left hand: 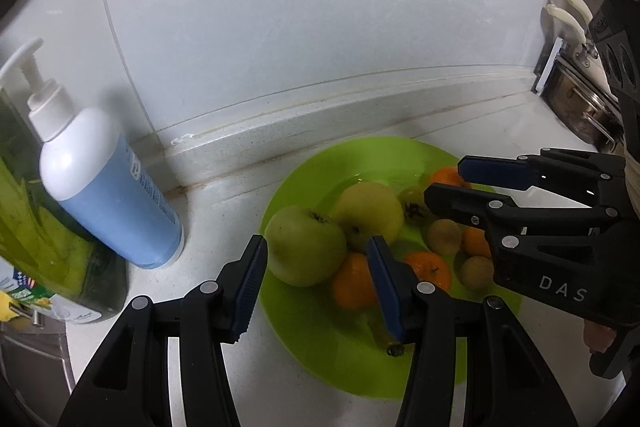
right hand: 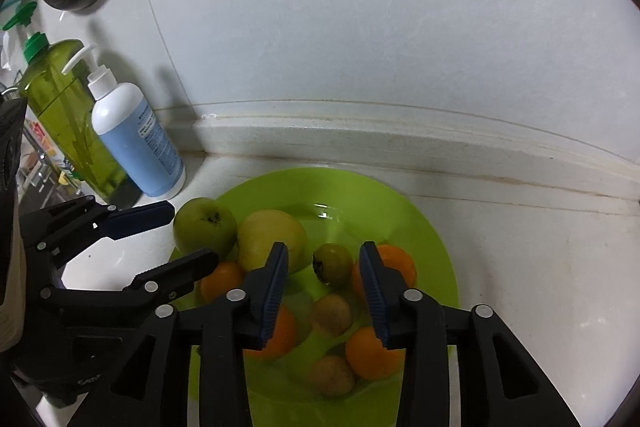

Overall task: Organize fruits
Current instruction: 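Open both grippers to release the fruits onto the plate and withdraw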

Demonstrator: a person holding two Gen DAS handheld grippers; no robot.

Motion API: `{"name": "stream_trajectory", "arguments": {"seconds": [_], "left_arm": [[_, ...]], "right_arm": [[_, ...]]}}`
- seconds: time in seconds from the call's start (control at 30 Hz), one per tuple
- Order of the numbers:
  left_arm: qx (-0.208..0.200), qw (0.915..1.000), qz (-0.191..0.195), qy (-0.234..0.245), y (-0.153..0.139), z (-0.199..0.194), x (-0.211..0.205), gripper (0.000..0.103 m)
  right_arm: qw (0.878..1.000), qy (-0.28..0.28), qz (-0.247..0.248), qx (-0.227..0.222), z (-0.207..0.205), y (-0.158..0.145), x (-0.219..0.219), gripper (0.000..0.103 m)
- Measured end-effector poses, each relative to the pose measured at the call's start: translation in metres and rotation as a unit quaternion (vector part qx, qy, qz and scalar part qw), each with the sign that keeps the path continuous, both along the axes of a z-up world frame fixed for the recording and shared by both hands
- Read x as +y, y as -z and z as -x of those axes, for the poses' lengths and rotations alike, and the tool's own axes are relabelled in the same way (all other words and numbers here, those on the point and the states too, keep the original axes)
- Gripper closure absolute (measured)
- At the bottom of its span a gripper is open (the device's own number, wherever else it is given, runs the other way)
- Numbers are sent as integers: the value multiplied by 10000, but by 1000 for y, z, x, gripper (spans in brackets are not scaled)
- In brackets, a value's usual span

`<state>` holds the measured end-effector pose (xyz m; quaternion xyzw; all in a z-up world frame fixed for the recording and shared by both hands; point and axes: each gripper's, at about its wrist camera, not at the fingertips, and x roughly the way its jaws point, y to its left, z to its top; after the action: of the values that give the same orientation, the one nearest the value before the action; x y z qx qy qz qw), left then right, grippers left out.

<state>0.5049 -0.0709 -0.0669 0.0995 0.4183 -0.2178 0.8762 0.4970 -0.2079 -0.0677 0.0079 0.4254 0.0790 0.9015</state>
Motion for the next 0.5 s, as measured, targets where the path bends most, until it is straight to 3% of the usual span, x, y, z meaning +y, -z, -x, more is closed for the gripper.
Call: {"name": "stream_trajectory", "arguments": {"seconds": [0.2,0.37,0.5], "left_arm": [[-290,9991,106,-275,-25,25,11,50],[-696,9962,108,-509,-51,59,21,43],[-981,9933,139,-597,-67,87,29,36]], "right_arm": [[9999,77,-33,-123,19,-10,-2,61],[9991,183,-93,-365,48,-28,0,58],[9974,264,-123,-659,82,-47,4,49]]}}
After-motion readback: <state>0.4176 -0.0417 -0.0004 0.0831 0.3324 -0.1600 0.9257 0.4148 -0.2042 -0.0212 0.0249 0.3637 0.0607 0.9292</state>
